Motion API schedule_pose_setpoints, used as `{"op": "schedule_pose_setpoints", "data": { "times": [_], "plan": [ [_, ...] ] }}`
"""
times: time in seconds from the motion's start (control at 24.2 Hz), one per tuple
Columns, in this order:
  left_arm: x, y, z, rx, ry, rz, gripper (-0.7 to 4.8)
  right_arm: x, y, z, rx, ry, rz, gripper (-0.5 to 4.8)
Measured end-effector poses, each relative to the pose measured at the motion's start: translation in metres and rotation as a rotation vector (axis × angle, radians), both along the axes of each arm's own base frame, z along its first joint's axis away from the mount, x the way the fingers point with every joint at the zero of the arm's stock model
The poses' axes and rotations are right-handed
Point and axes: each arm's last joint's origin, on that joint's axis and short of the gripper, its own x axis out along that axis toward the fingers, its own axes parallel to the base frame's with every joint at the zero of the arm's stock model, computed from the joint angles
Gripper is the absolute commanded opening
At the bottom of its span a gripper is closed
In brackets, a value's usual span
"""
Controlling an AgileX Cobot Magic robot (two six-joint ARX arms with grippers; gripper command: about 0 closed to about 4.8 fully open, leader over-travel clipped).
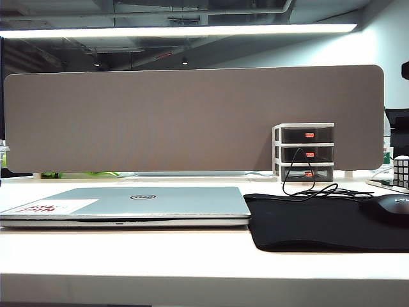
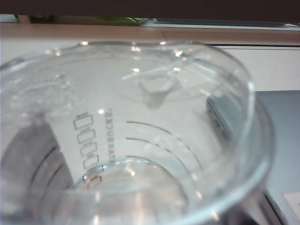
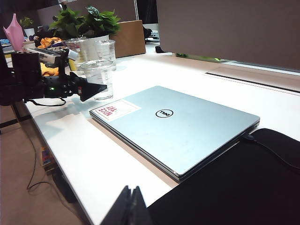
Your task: Pick up the coffee cup and place it on the left side of the laptop.
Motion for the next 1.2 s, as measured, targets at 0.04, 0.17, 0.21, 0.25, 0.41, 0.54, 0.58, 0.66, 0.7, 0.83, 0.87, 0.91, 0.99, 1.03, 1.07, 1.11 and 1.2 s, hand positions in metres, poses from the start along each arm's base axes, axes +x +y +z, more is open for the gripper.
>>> {"op": "schedule_pose_setpoints", "data": {
  "times": [0.04, 0.17, 0.21, 0.25, 0.41, 0.54, 0.58, 0.66, 0.7, 0.83, 0.87, 0.91, 0.99, 1.03, 1.07, 1.11, 1.2],
  "plan": [
    [-0.005, -0.001, 0.002, 0.003, 0.000, 0.005, 4.76, 0.000, 0.000, 0.000, 0.000, 0.000, 0.000, -0.01],
    [-0.014, -0.005, 0.008, 0.011, -0.012, 0.018, 4.77, 0.000, 0.000, 0.000, 0.000, 0.000, 0.001, -0.01],
    [-0.015, -0.005, 0.010, 0.016, -0.019, 0.025, 4.77, 0.000, 0.000, 0.000, 0.000, 0.000, 0.001, -0.01],
    [-0.015, -0.004, 0.011, 0.018, -0.024, 0.032, 4.77, 0.000, 0.000, 0.000, 0.000, 0.000, 0.003, -0.01],
    [-0.020, -0.005, 0.010, 0.016, -0.013, 0.047, 4.77, -0.001, 0.001, 0.000, 0.000, 0.001, 0.027, -0.01],
    [-0.019, -0.004, 0.011, 0.018, -0.017, 0.049, 4.77, -0.001, 0.001, 0.000, 0.000, 0.001, 0.034, -0.01],
    [-0.019, -0.004, 0.011, 0.018, -0.017, 0.049, 4.77, -0.001, 0.001, 0.000, 0.000, 0.001, 0.034, -0.01],
    [-0.019, -0.004, 0.010, 0.014, -0.006, 0.049, 4.79, -0.001, 0.001, 0.000, 0.000, 0.001, 0.043, -0.01],
    [-0.019, -0.004, 0.009, 0.013, -0.003, 0.049, 4.79, -0.001, 0.001, 0.000, 0.000, 0.001, 0.047, -0.01],
    [-0.019, -0.004, 0.009, 0.010, 0.001, 0.049, 4.79, -0.001, 0.001, 0.000, 0.000, 0.001, 0.050, -0.01],
    [-0.020, -0.005, 0.008, 0.006, 0.006, 0.049, 4.79, -0.001, 0.001, 0.000, 0.000, 0.001, 0.050, -0.01],
    [-0.022, -0.006, 0.007, 0.000, 0.015, 0.050, 4.79, -0.001, 0.001, 0.000, 0.000, 0.001, 0.050, -0.01],
    [-0.031, -0.009, 0.002, -0.020, 0.049, 0.054, 4.79, -0.001, 0.001, 0.000, 0.000, 0.001, 0.050, -0.01],
    [-0.042, -0.012, -0.004, -0.040, 0.094, 0.072, 4.79, -0.001, 0.001, 0.000, 0.000, 0.001, 0.050, -0.01],
    [-0.048, -0.014, -0.007, -0.048, 0.112, 0.082, 4.79, -0.001, 0.001, 0.000, 0.000, 0.001, 0.050, -0.01],
    [-0.055, -0.016, -0.010, -0.063, 0.136, 0.093, 4.79, -0.001, 0.001, 0.000, 0.000, 0.001, 0.050, -0.01],
    [-0.066, -0.020, -0.013, -0.089, 0.173, 0.114, 4.79, -0.001, 0.001, 0.000, 0.000, 0.001, 0.050, -0.01]
  ]
}}
